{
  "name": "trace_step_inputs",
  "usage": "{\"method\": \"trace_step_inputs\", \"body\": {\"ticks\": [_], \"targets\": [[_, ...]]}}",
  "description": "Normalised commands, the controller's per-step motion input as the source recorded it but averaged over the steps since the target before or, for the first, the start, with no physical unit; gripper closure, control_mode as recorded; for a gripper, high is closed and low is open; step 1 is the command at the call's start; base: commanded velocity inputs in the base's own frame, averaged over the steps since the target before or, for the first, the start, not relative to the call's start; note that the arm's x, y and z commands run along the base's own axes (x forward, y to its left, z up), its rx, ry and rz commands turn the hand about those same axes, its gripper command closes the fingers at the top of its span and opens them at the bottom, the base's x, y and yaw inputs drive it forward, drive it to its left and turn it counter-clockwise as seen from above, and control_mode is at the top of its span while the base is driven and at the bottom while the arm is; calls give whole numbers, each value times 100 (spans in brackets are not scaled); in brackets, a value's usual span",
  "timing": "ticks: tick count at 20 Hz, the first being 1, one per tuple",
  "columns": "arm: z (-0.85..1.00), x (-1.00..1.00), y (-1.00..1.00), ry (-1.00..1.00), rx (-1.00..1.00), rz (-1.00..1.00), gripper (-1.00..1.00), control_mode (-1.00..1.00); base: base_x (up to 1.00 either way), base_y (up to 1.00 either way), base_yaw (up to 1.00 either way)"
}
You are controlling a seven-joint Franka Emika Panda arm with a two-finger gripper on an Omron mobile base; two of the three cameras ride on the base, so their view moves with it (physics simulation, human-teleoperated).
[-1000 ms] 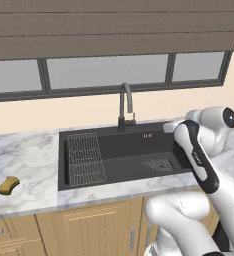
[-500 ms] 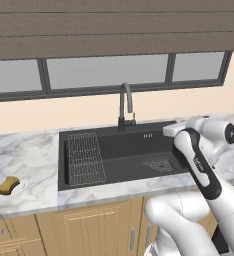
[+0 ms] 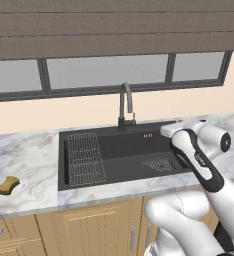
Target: Soak the sponge with water for a few seconds and then drop it inside the sink.
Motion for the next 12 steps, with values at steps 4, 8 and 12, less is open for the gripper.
{"method": "trace_step_inputs", "body": {"ticks": [4,8,12], "targets": [[0,27,0,0,0,0,-100,-100,0,0,0],[0,14,0,0,0,1,-100,-100,0,0,0],[0,19,0,-3,0,7,-100,-100,0,0,0]]}}
